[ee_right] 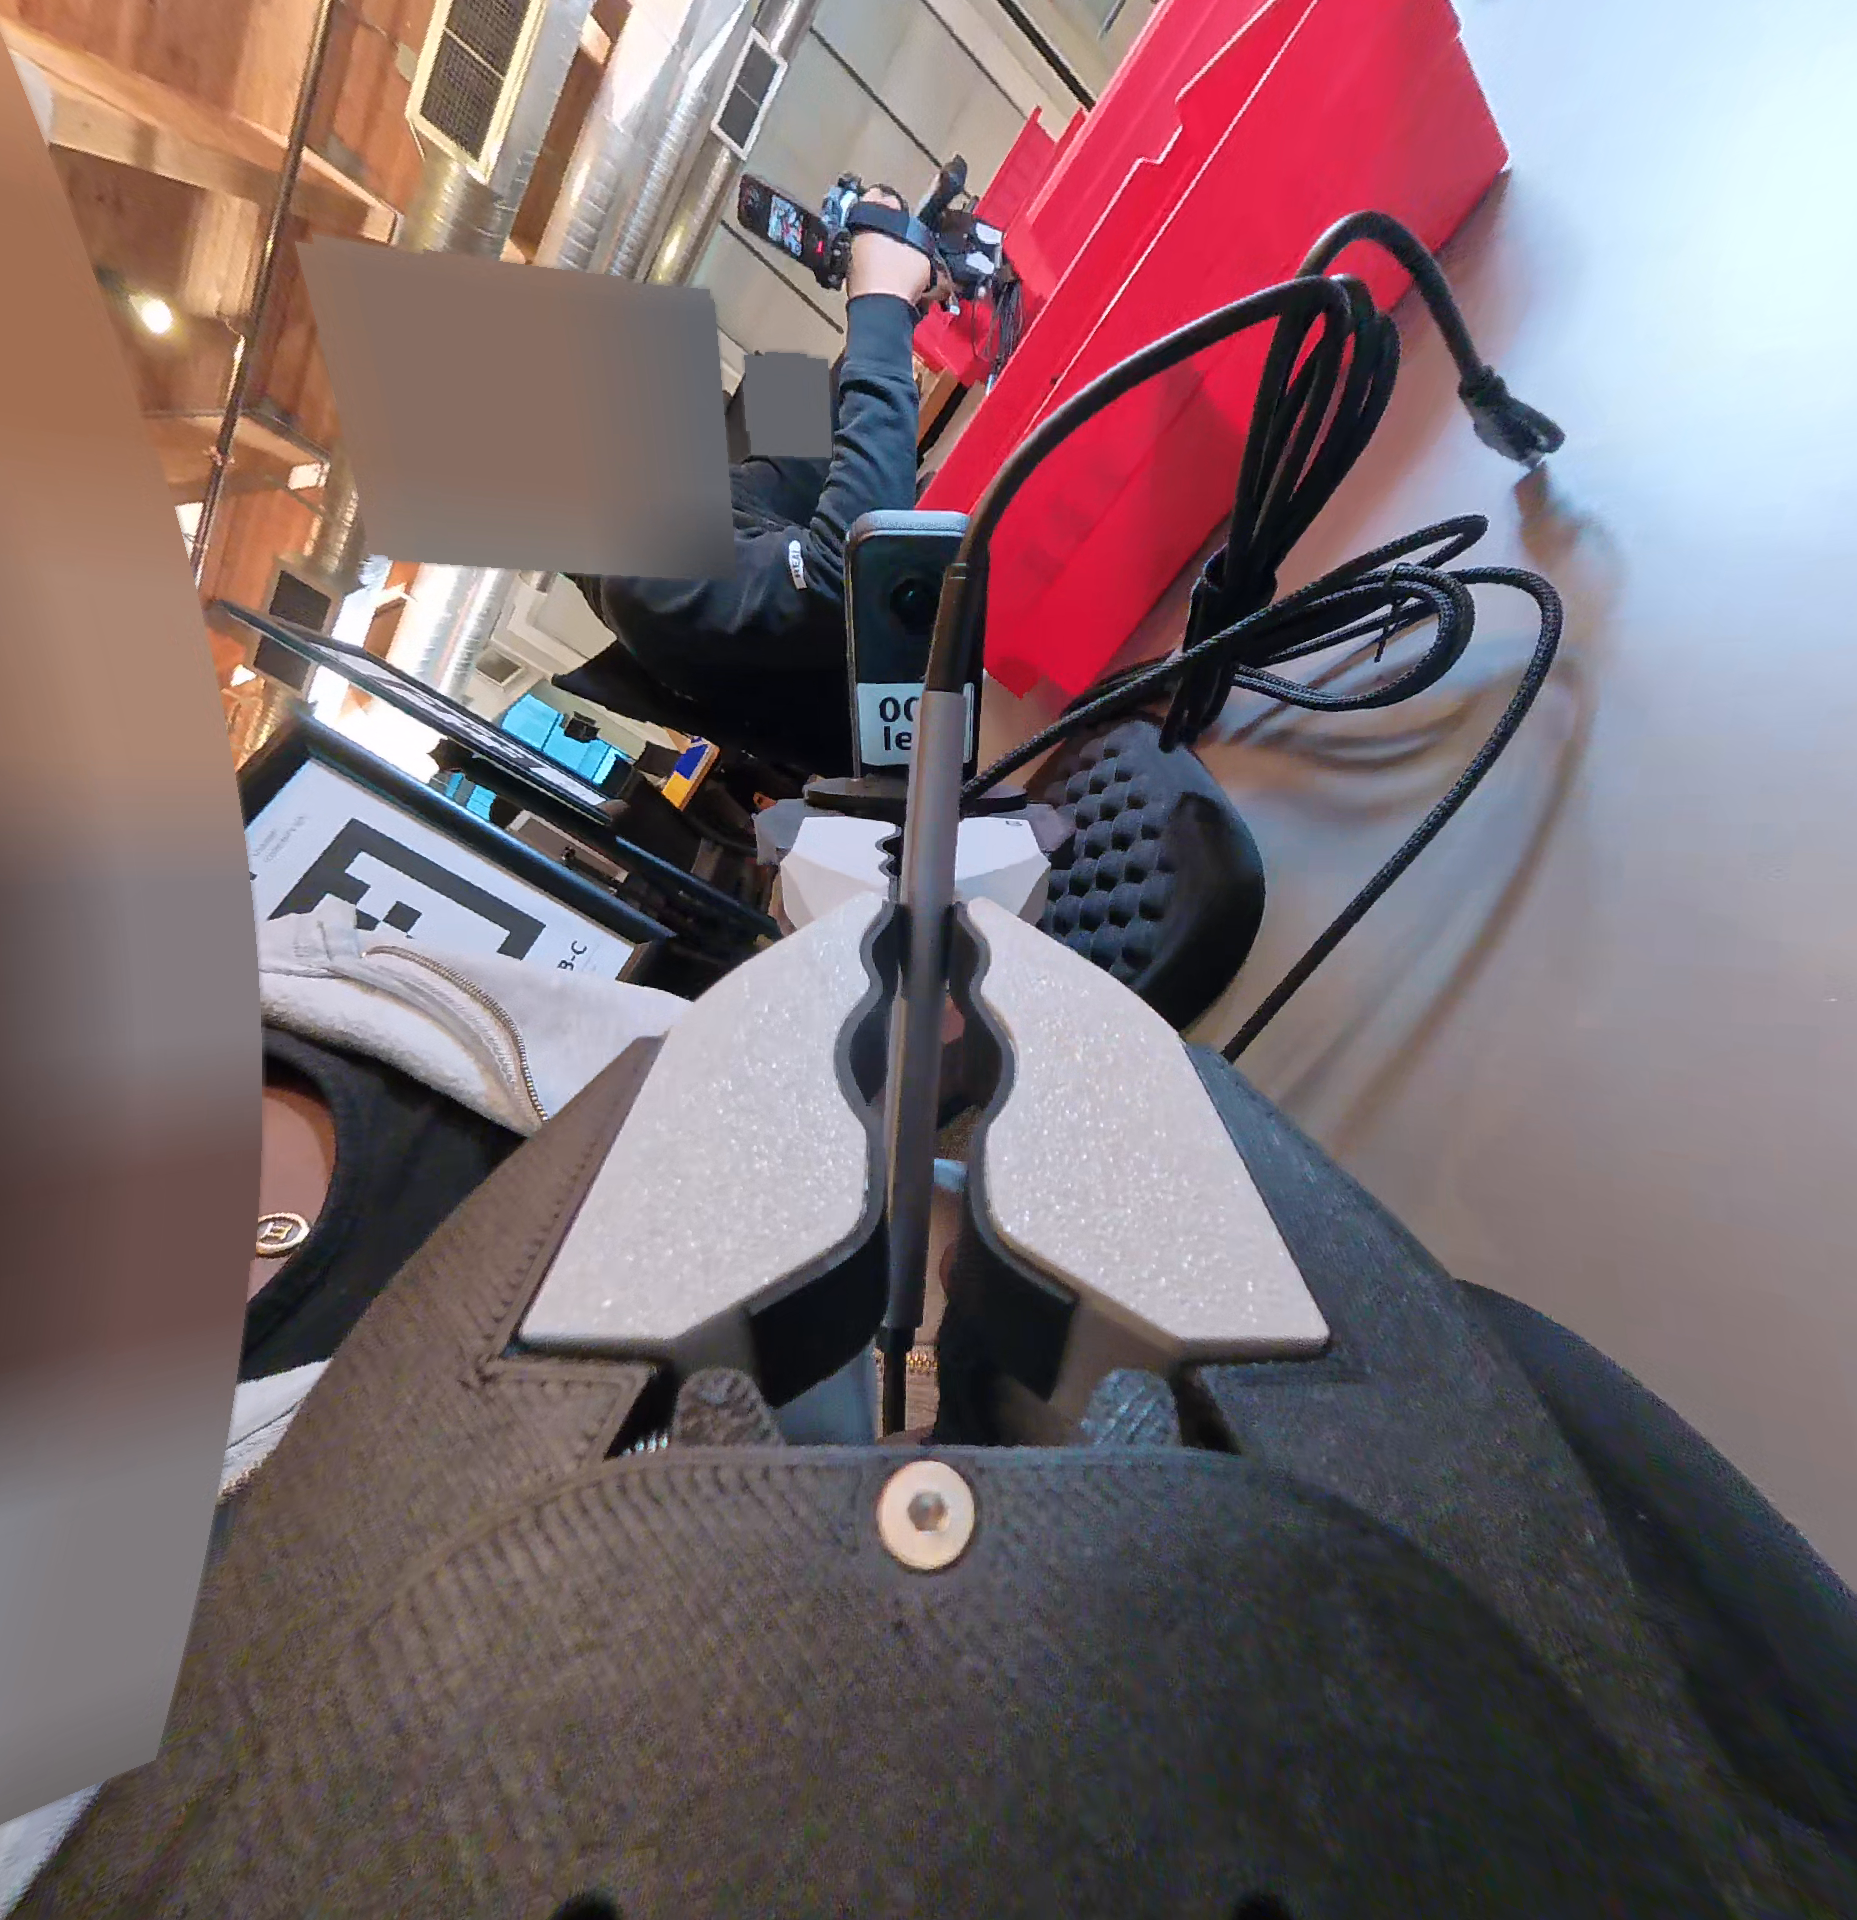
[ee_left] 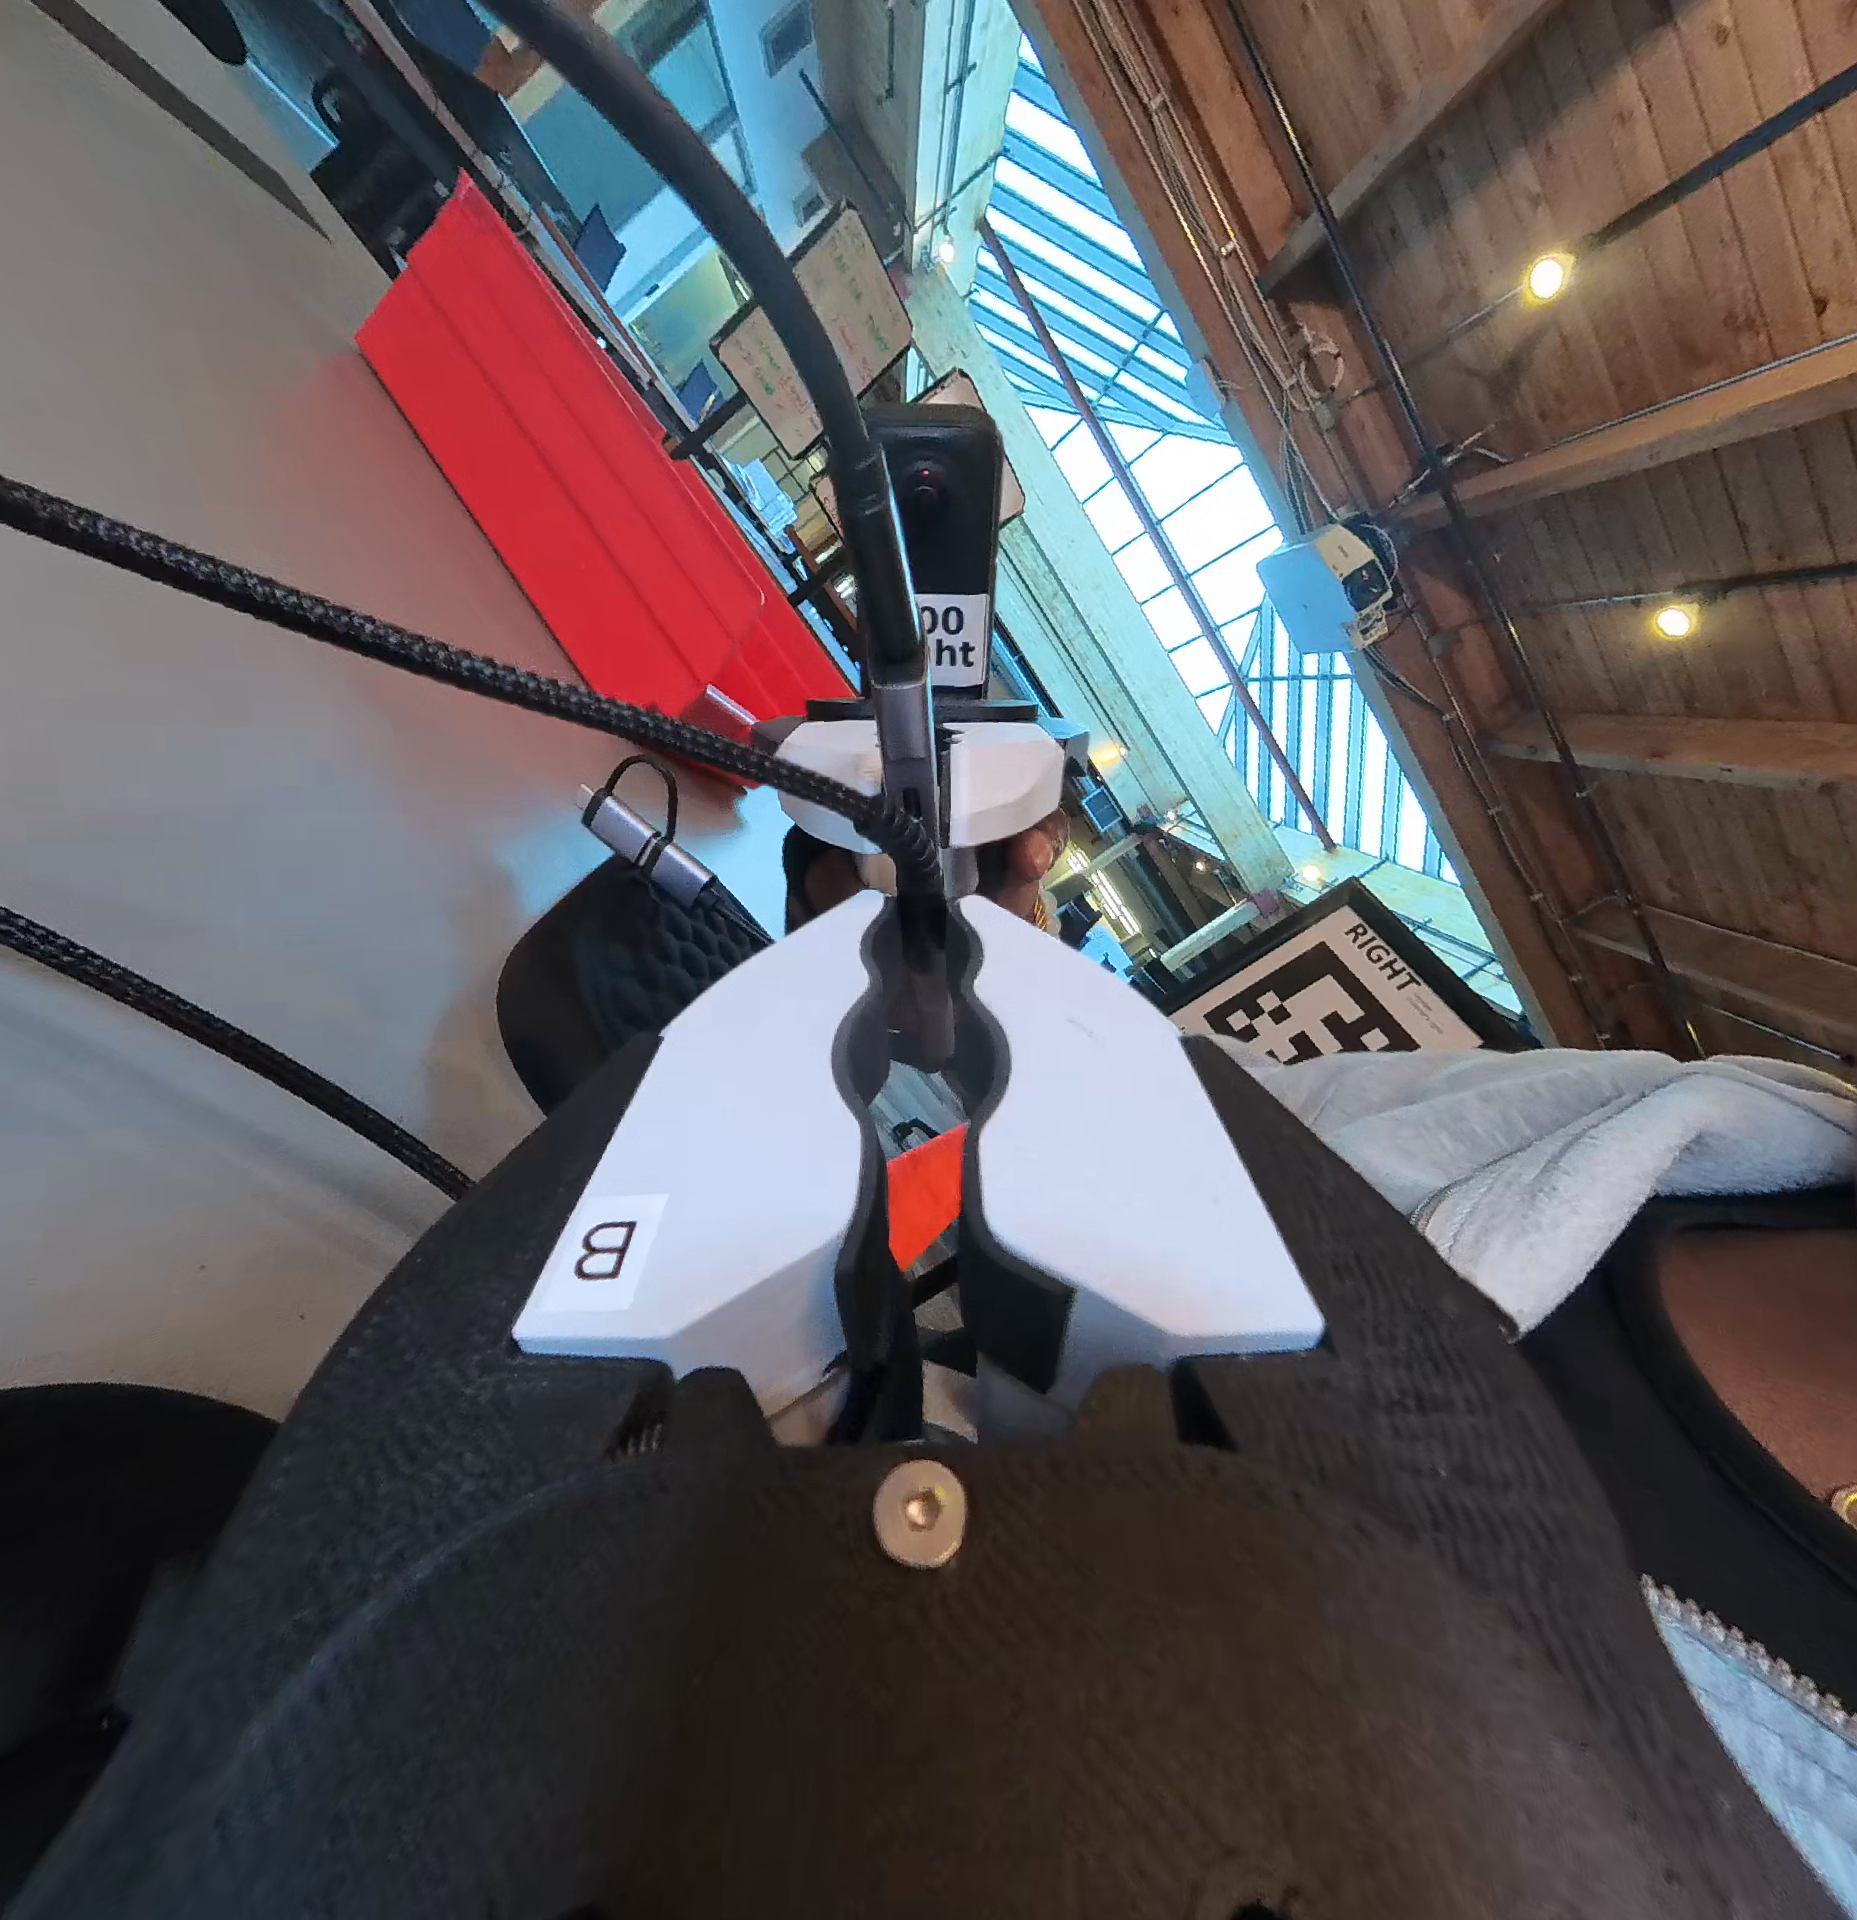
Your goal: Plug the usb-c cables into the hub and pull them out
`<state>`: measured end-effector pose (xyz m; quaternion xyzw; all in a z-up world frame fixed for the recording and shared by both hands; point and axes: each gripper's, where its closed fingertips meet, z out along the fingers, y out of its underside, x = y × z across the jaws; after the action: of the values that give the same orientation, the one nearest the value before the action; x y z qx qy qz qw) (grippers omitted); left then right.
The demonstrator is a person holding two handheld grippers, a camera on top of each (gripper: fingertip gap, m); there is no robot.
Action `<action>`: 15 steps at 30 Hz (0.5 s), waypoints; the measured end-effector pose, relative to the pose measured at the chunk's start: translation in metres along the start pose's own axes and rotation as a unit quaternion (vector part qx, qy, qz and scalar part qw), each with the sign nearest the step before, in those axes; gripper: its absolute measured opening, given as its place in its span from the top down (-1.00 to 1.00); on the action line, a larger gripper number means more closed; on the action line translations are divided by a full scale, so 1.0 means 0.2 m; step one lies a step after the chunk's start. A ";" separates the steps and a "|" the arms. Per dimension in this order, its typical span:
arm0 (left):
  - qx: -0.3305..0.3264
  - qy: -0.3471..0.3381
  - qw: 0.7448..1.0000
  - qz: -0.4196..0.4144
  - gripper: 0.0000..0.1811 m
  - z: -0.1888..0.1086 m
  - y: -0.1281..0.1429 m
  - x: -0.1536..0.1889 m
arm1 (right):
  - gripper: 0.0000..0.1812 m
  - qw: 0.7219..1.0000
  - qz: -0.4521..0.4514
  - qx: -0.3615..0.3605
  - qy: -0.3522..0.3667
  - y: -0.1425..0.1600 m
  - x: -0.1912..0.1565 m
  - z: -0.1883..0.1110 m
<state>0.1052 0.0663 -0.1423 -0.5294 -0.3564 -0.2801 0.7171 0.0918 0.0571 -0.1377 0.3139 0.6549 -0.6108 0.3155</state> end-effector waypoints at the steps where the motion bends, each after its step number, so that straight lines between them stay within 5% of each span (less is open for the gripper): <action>1: 0.000 0.000 1.000 0.002 0.92 0.00 0.00 0.00 | 0.90 1.000 0.000 0.000 0.000 0.00 0.00 0.00; 5: 0.019 0.026 0.999 0.020 0.91 0.01 -0.04 0.05 | 0.91 0.999 -0.021 0.020 -0.018 -0.04 -0.06 0.01; 9: 0.019 0.044 0.994 0.102 0.45 0.00 -0.05 0.14 | 0.90 0.996 -0.053 0.059 -0.047 -0.14 -0.18 0.01; 15: 0.091 0.017 0.950 0.299 0.41 -0.19 -0.19 0.29 | 0.91 0.984 -0.133 0.110 -0.055 -0.35 -0.39 -0.09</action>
<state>0.1178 0.0187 -0.0815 -0.5391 -0.1937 -0.0280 0.8192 0.0816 0.0682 -0.0324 0.2229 0.6012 -0.7319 0.2307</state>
